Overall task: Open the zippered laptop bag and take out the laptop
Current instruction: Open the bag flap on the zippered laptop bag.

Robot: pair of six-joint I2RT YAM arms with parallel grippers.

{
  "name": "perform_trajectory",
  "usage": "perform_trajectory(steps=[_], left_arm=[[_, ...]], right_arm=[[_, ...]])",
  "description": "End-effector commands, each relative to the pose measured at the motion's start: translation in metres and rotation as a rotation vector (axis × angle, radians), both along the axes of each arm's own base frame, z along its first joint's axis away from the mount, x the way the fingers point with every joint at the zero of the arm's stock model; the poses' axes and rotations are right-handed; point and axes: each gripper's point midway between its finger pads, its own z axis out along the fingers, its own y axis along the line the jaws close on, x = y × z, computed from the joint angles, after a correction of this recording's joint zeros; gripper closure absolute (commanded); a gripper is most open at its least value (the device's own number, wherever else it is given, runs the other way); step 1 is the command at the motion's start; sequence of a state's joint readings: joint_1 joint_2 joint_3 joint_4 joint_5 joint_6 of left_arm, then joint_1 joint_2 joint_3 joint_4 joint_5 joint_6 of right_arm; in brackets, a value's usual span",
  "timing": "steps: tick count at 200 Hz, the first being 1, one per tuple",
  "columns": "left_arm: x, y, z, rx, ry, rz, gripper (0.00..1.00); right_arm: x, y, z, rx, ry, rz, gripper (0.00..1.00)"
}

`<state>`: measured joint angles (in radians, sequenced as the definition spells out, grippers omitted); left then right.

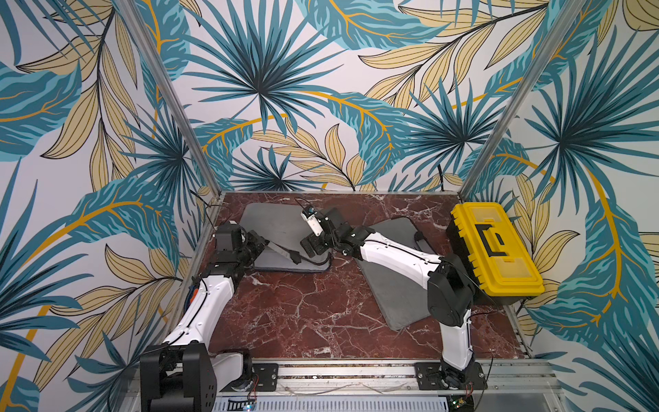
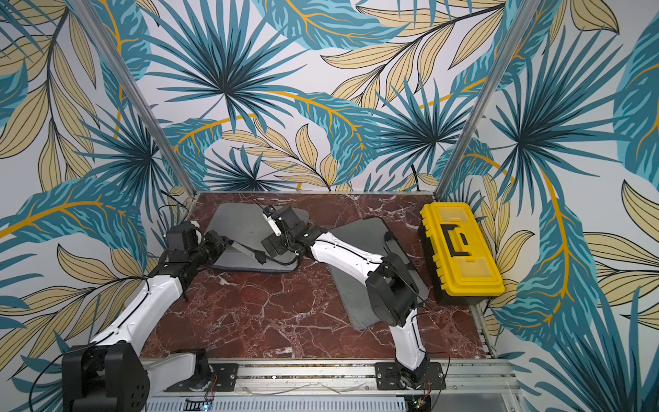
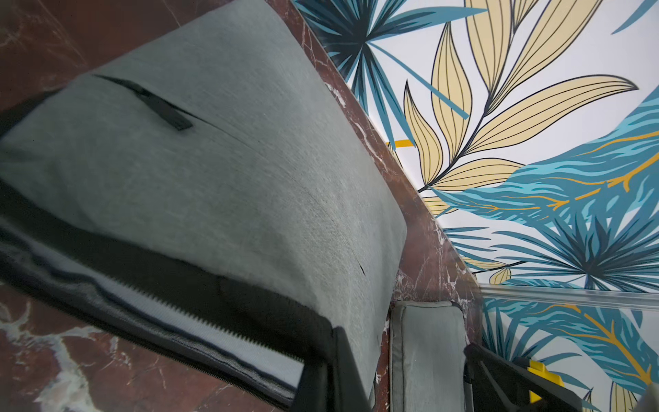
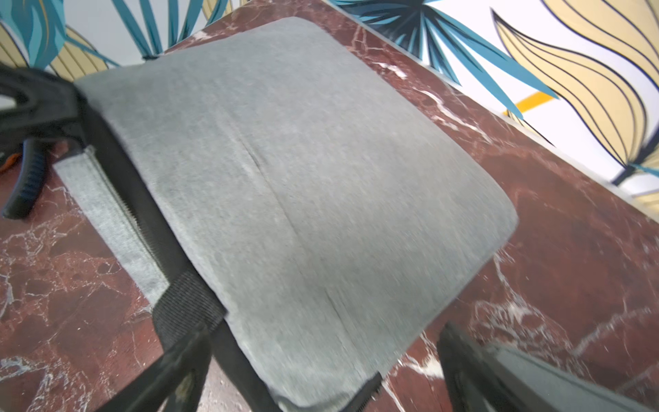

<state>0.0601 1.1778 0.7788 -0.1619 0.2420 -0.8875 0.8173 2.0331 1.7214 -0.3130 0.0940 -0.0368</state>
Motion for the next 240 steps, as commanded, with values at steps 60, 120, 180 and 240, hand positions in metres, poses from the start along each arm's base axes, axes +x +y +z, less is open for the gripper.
perform_trajectory(steps=[60, 120, 180, 240], left_arm=[[0.011, 0.000, 0.030, -0.002, -0.078, -0.016, 1.00], [0.004, 0.002, 0.030, -0.005, -0.084, -0.007, 1.00], [-0.005, 0.014, 0.023, -0.001, -0.077, 0.054, 1.00], [-0.012, 0.020, 0.013, -0.024, -0.055, 0.089, 0.91]], right_arm=[[-0.040, 0.060, -0.037, -0.101, 0.041, 0.260, 0.00], [0.001, 0.055, -0.064, -0.194, 0.010, 0.065, 0.01], [0.045, 0.026, -0.066, -0.186, -0.013, -0.134, 0.02], [0.061, 0.023, -0.058, -0.126, -0.011, -0.145, 0.69]])
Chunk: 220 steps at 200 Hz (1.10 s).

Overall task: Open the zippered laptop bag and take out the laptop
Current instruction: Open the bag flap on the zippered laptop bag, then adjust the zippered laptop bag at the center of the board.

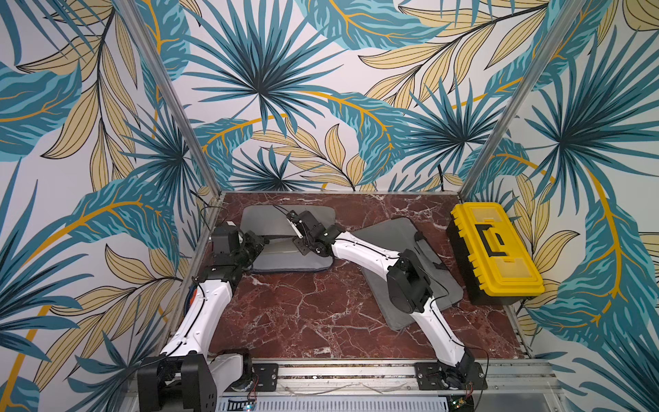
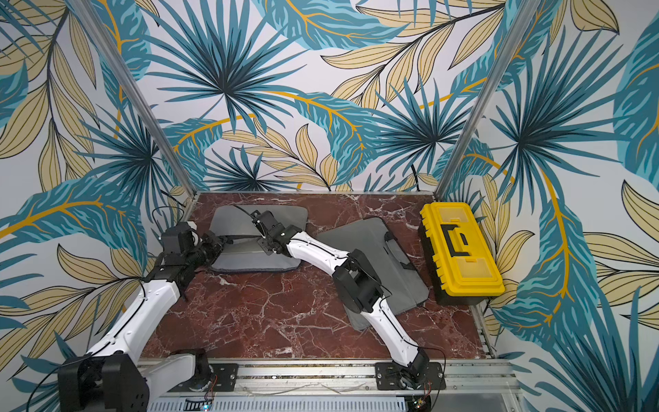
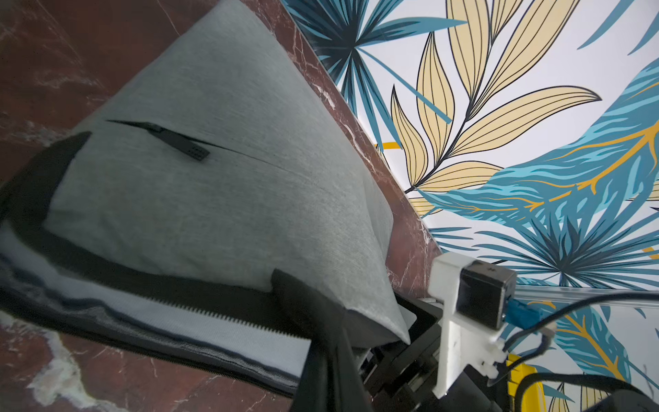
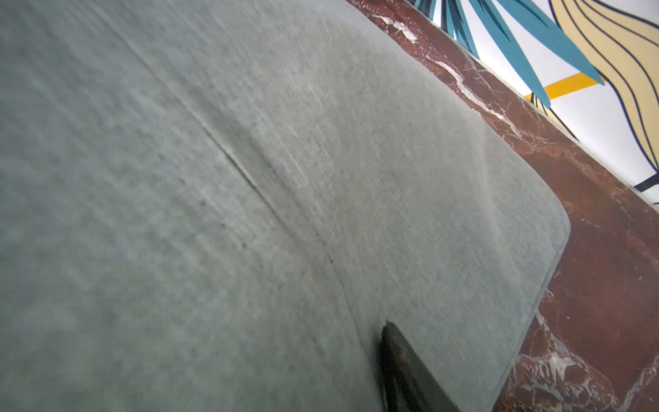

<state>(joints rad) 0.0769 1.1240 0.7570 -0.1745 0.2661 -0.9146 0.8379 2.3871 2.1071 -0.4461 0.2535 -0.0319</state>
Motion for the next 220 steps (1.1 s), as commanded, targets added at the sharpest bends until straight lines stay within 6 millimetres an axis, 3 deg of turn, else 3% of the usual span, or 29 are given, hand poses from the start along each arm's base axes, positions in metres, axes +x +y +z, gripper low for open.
perform_trajectory(steps=[1, 11, 31, 41, 55, 89, 132, 164, 220], left_arm=[[-0.003, 0.018, 0.006, 0.008, -0.038, 0.080, 0.91], [-0.005, 0.020, 0.002, -0.001, -0.029, 0.092, 0.80], [-0.013, 0.027, -0.007, -0.023, -0.013, 0.124, 0.41], [-0.018, 0.030, -0.010, -0.031, -0.009, 0.139, 0.27], [-0.028, 0.033, -0.016, -0.034, 0.001, 0.162, 0.15], [-0.047, 0.023, -0.040, -0.062, 0.040, 0.129, 0.01], [-0.062, -0.004, -0.077, -0.169, 0.134, 0.077, 0.00], [-0.056, -0.029, -0.078, -0.225, 0.059, 0.038, 0.06], [-0.030, -0.044, -0.069, -0.218, -0.054, 0.017, 0.20]], right_arm=[[0.015, -0.009, 0.005, 0.020, -0.007, -0.048, 0.70], [0.016, -0.006, 0.011, 0.035, -0.014, -0.045, 0.81], [0.019, -0.003, 0.023, 0.061, -0.023, -0.042, 0.99], [0.021, -0.001, 0.031, 0.077, -0.032, -0.042, 1.00], [0.022, 0.002, 0.038, 0.094, -0.036, -0.037, 1.00], [0.021, 0.010, 0.062, 0.156, -0.045, -0.028, 1.00], [0.019, 0.019, 0.096, 0.245, -0.052, -0.007, 1.00], [0.019, 0.022, 0.112, 0.290, -0.052, -0.020, 1.00], [0.016, 0.024, 0.128, 0.348, -0.031, -0.034, 1.00]])
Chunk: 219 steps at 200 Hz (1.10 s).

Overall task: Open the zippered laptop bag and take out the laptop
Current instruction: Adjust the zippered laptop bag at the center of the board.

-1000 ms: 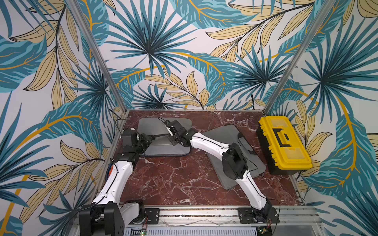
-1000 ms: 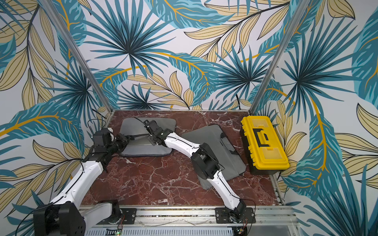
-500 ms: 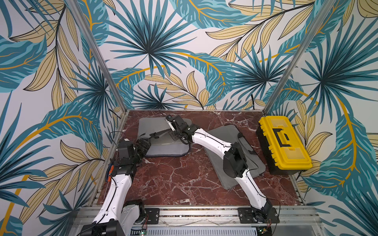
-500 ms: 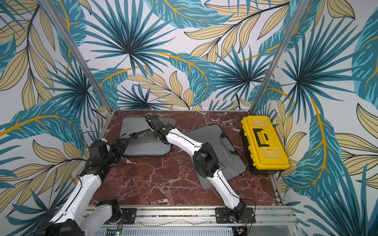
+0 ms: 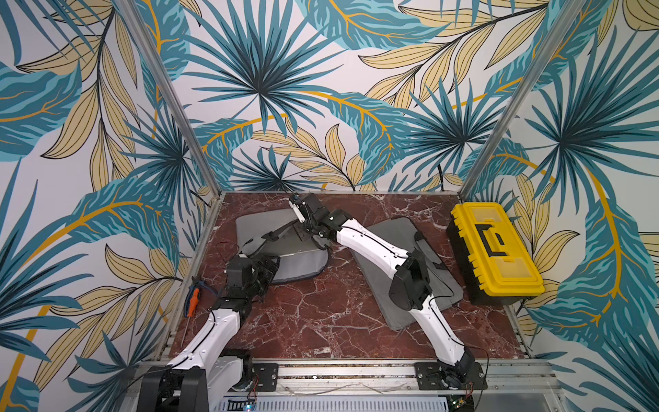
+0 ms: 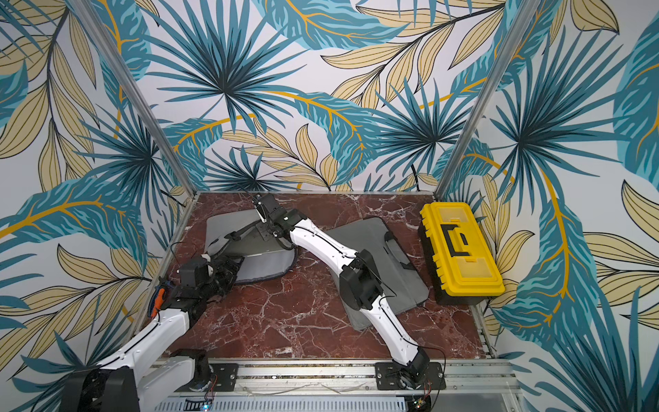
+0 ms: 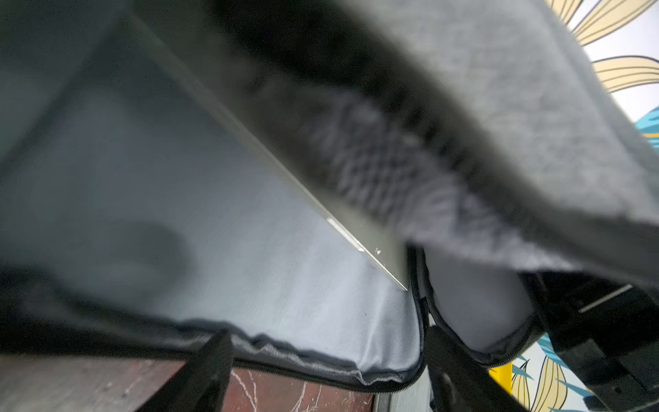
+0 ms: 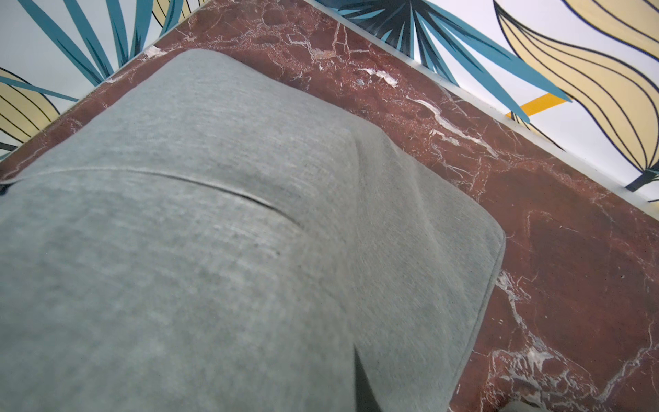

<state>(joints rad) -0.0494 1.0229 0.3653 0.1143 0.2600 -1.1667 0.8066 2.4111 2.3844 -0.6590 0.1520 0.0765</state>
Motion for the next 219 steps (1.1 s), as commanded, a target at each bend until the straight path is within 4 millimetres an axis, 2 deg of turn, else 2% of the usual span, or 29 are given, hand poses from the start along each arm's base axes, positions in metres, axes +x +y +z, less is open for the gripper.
perform_trajectory(steps=[1, 20, 59, 122, 151, 189, 219], left_arm=[[0.018, -0.002, 0.015, -0.013, -0.119, 0.025, 0.20], [0.028, -0.008, 0.012, -0.030, -0.132, 0.021, 0.21], [0.041, -0.020, -0.007, -0.035, -0.092, 0.009, 0.25], [0.061, -0.011, -0.025, 0.054, -0.062, 0.055, 0.30], [0.076, -0.009, -0.029, 0.067, -0.093, 0.061, 0.32], [0.094, -0.009, -0.019, 0.077, -0.173, 0.054, 0.35], [0.107, -0.009, -0.021, 0.052, -0.192, 0.044, 0.40]], right_arm=[[0.009, 0.021, 0.064, 0.200, -0.097, -0.015, 1.00], [0.009, 0.019, 0.067, 0.207, -0.097, -0.029, 1.00], [0.005, 0.021, 0.064, 0.226, -0.061, -0.023, 1.00], [-0.001, 0.030, 0.052, 0.251, -0.003, 0.008, 1.00], [-0.005, 0.035, 0.048, 0.256, 0.018, 0.036, 1.00], [-0.010, 0.040, 0.039, 0.254, 0.047, 0.069, 1.00], [-0.012, 0.044, 0.034, 0.267, 0.065, 0.085, 1.00]])
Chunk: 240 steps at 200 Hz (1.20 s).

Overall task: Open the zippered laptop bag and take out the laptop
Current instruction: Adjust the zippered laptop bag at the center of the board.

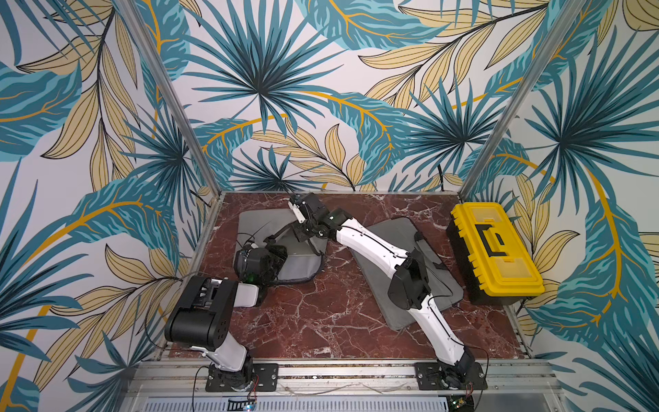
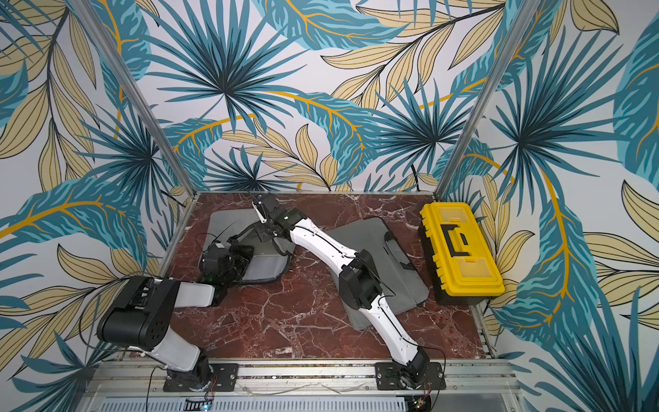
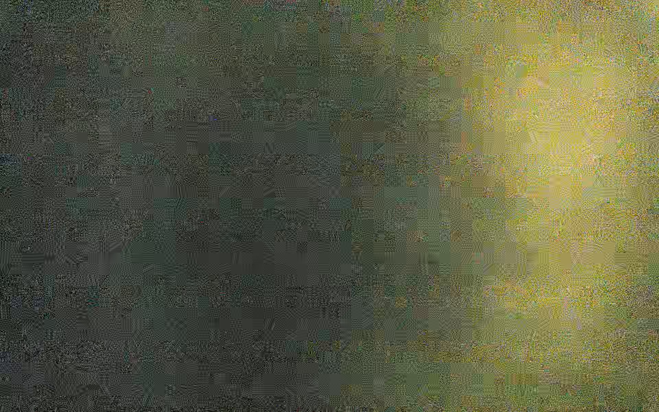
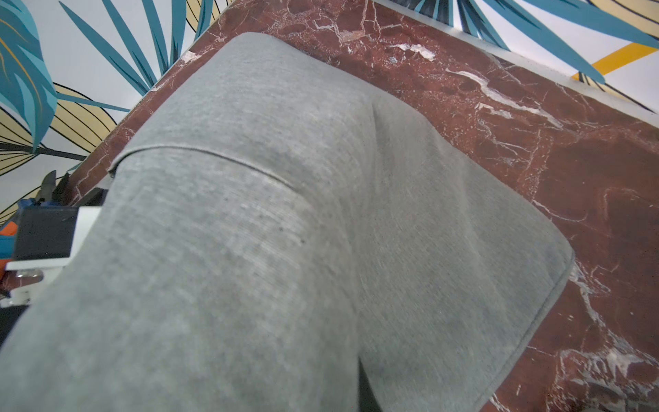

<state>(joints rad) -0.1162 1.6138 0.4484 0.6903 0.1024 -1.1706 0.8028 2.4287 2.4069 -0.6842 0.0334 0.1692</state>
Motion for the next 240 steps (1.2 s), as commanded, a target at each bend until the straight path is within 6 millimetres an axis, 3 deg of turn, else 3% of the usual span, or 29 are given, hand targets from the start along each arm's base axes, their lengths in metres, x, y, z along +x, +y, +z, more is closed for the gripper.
perform_trajectory(steps=[1, 51, 117, 121, 140, 212, 240], left_arm=[[0.027, -0.005, 0.028, -0.011, -0.119, -0.035, 0.40], [0.041, -0.007, 0.023, -0.059, -0.145, -0.050, 0.49], [0.061, -0.015, 0.024, -0.115, -0.183, -0.079, 0.51], [0.062, -0.015, 0.024, -0.123, -0.194, -0.079, 0.51], [0.068, -0.017, 0.028, -0.161, -0.242, -0.077, 0.51], [0.087, -0.021, 0.032, -0.198, -0.281, -0.086, 0.66], [0.088, -0.020, 0.027, -0.214, -0.271, -0.072, 0.78]], right_arm=[[0.001, 0.031, 0.041, 0.176, -0.051, 0.056, 1.00], [0.000, 0.037, 0.037, 0.195, -0.037, 0.071, 1.00], [-0.003, 0.046, 0.029, 0.229, -0.002, 0.094, 1.00], [0.011, 0.034, 0.028, 0.233, 0.000, 0.067, 1.00], [0.011, 0.035, 0.025, 0.248, 0.020, 0.077, 1.00], [0.005, 0.040, 0.020, 0.268, 0.058, 0.105, 1.00], [0.005, 0.039, 0.015, 0.261, 0.070, 0.098, 1.00]])
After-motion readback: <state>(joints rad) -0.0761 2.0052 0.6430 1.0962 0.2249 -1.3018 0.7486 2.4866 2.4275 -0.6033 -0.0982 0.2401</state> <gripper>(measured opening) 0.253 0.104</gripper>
